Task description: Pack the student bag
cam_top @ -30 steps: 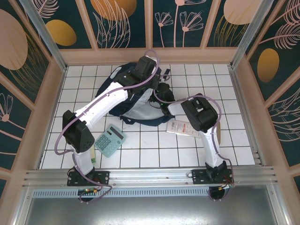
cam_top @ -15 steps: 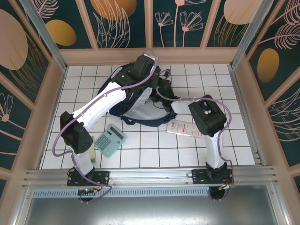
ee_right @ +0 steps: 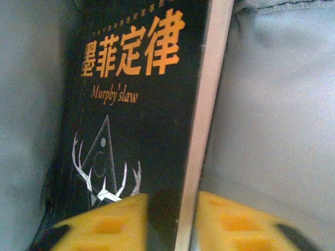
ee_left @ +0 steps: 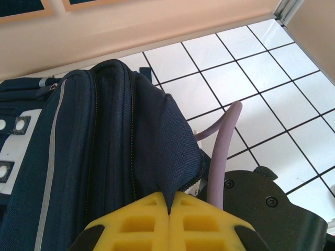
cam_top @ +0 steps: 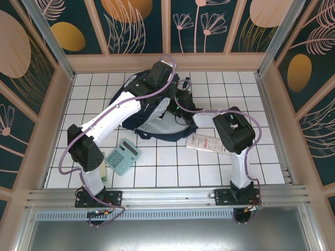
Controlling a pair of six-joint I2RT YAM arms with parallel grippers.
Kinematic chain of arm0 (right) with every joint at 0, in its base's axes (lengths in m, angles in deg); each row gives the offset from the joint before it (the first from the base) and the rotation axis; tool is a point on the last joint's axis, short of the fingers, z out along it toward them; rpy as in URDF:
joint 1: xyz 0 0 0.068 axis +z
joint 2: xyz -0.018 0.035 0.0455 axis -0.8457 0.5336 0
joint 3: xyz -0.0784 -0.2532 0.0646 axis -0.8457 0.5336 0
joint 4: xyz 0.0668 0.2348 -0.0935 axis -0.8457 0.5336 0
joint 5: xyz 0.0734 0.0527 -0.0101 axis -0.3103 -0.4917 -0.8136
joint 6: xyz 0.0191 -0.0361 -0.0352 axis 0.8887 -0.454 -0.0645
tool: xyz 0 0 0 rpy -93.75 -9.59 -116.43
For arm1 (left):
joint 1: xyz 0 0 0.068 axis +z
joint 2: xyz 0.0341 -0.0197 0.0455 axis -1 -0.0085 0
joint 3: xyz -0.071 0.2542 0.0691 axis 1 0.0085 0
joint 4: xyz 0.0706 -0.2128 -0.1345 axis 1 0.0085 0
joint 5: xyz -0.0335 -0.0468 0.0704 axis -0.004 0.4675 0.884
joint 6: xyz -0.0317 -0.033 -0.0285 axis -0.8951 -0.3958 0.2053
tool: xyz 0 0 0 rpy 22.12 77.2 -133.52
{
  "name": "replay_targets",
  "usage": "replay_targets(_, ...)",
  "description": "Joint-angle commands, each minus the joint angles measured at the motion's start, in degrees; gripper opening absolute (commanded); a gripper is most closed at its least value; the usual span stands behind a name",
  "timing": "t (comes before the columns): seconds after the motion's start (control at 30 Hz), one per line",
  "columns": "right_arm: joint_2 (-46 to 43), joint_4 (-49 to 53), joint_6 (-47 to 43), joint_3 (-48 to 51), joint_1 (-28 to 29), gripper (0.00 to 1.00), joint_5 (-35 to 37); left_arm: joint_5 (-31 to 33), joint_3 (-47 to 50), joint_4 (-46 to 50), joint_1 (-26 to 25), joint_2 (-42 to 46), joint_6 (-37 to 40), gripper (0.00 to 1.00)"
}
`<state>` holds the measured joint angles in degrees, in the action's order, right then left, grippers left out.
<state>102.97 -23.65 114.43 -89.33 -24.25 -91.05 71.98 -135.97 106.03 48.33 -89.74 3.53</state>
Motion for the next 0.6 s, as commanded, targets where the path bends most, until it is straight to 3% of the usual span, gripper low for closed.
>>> replay_targets(0.0,-1.15,-2.31,-1.23,-1.72,1.25,0.20,-1.43,-1.87,-1.10,-5.68,-0.60,2.66,-0.01,0.00)
replay_targets(0.37,7.20,-1.60,1.78,-13.78,2.53,0.21,-6.09,-6.20,-1.14,-5.81,-0.64,2.14,0.88,0.00)
replay_targets(0.57,4.33,-1.61,1.60,-10.58,2.45,0.38,-5.36,-3.39,-1.14,-5.47,-0.56,2.30,1.53,0.00)
